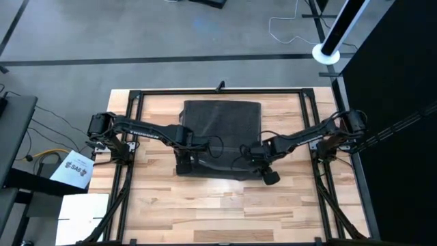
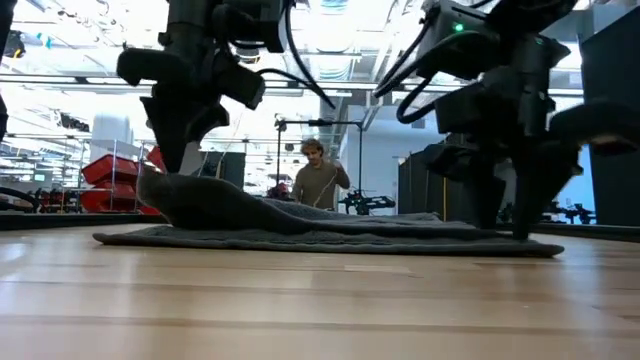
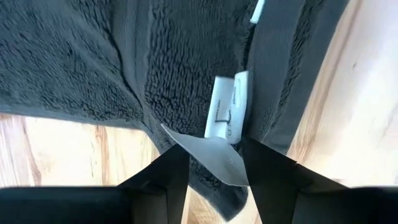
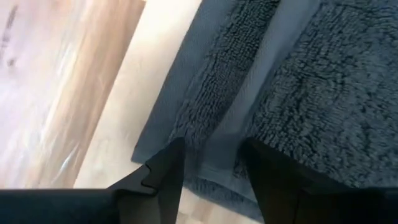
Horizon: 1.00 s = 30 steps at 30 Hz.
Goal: Roll towel
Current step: Fold the black towel
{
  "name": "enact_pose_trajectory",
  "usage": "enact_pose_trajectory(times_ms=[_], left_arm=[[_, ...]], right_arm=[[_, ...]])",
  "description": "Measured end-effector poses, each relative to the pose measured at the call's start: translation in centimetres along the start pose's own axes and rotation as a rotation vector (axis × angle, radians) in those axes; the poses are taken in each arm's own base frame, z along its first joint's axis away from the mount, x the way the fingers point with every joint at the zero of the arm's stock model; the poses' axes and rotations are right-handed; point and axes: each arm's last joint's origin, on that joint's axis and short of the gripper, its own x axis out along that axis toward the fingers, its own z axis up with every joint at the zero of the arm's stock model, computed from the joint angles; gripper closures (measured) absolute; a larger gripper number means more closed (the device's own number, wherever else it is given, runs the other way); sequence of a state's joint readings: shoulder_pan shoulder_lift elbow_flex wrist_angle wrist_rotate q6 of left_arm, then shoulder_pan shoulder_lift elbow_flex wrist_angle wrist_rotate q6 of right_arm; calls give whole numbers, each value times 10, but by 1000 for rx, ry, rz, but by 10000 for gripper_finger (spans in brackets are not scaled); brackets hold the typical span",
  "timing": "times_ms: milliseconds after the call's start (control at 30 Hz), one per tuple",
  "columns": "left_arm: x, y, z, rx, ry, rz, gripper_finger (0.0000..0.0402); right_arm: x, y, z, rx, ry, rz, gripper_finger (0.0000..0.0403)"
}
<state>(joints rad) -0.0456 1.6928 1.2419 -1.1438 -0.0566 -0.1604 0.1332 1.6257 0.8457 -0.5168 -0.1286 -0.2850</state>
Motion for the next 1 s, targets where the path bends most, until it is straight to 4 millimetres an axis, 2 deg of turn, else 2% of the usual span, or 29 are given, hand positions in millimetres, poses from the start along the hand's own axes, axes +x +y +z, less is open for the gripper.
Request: enact_pose_trajectory(times_ms=[133, 300, 533, 633, 700, 867, 1000], left_arm=[[11, 0, -6, 8, 41, 7, 265], [23, -1, -14, 30, 79, 15, 273], [30, -7, -18, 75, 74, 78, 341], [30, -7, -16, 75, 57, 91, 383], [30, -7, -15, 73, 44, 89, 395], [31, -7, -14, 106, 32, 86, 376], [34, -9, -10, 143, -18, 64, 347]], right_arm=[[4, 7, -4, 16, 29, -47, 250], [5, 11, -3, 58, 35, -72, 309], [3, 12, -4, 113, 48, -69, 394], [2, 12, -3, 140, 49, -68, 392], [2, 12, -3, 140, 49, -66, 380], [2, 11, -4, 145, 57, -62, 343], [2, 11, -6, 147, 83, -56, 329]])
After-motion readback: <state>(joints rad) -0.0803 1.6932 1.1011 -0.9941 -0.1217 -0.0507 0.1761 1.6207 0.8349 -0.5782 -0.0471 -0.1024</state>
